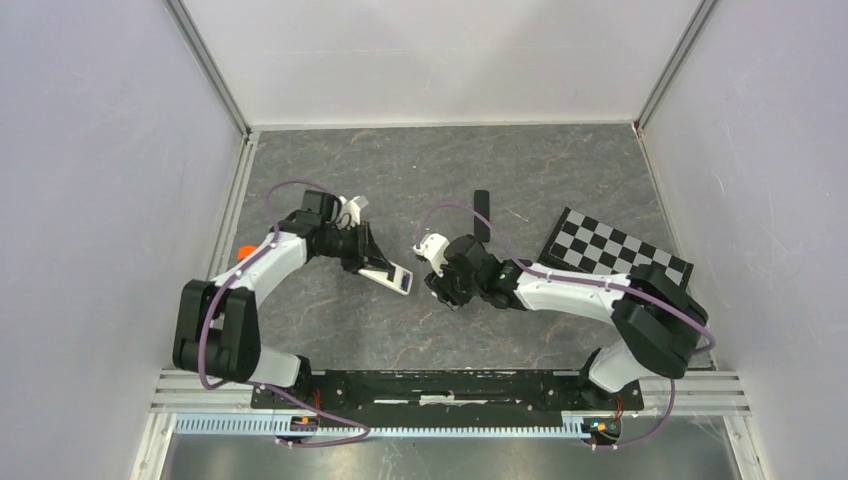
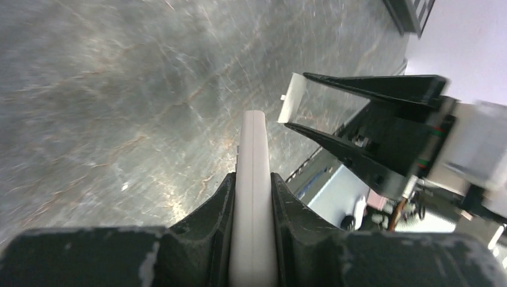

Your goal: Load the batteries into the remote control

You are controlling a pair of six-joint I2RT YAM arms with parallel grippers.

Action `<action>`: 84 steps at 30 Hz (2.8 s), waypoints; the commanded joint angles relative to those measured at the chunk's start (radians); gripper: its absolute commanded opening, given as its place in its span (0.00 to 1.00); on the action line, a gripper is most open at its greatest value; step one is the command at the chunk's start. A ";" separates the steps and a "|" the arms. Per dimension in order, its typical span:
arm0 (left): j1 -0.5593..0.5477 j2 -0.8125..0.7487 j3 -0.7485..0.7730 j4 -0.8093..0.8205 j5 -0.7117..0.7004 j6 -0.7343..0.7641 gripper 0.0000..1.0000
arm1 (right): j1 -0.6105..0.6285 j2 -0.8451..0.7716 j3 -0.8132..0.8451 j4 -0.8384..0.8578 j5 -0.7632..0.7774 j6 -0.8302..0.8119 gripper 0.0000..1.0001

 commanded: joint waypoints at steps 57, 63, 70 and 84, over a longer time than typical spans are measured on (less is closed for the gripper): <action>-0.143 0.157 0.055 0.059 0.251 0.059 0.02 | 0.003 -0.001 0.071 0.109 -0.253 -0.102 0.40; -0.148 0.126 0.044 0.059 0.294 0.073 0.02 | -0.010 0.012 0.078 0.097 -0.271 -0.097 0.41; -0.154 0.122 0.031 0.059 0.301 0.070 0.02 | -0.014 0.018 0.087 0.096 -0.244 -0.094 0.45; -0.158 0.140 0.040 0.019 0.298 0.096 0.02 | -0.020 0.052 0.115 0.042 -0.268 -0.112 0.47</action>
